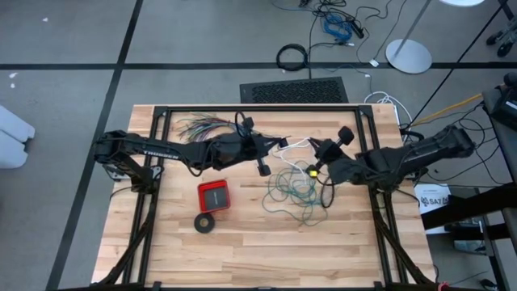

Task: Coil cords
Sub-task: Coil the white wire onto the spool

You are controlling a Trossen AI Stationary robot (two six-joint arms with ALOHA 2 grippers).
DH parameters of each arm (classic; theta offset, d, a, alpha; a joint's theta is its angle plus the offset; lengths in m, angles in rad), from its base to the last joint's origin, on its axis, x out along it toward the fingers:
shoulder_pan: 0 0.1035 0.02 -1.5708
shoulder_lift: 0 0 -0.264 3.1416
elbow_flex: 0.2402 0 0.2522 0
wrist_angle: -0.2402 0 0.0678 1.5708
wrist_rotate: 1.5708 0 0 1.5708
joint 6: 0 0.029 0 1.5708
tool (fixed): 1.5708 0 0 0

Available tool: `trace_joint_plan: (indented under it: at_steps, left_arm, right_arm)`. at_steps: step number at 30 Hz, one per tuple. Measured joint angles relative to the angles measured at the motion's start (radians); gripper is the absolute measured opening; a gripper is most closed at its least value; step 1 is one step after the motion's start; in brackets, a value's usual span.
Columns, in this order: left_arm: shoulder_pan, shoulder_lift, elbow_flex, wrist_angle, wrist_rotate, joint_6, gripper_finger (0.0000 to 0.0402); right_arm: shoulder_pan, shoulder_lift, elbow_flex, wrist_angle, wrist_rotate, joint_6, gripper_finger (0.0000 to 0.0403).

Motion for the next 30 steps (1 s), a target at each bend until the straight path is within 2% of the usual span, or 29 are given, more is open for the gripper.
trace_joint_plan:
  at_steps: [8, 17, 30]
  left_arm:
    - [0.001, 0.000, 0.000, 0.082, 0.054, -0.066, 0.0000]
    - [0.003, 0.000, 0.000, 0.105, -0.002, -0.110, 0.0000]
    - [0.014, 0.000, 0.000, 0.126, 0.009, -0.082, 0.0000]
  right_arm:
    - [-0.051, 0.118, 0.000, 0.078, -0.061, -0.020, 0.0000]
    - [-0.051, 0.209, -0.001, 0.333, -0.134, -0.164, 0.0000]
    - [-0.041, 0.271, -0.026, 0.354, -0.131, -0.152, 0.0014]
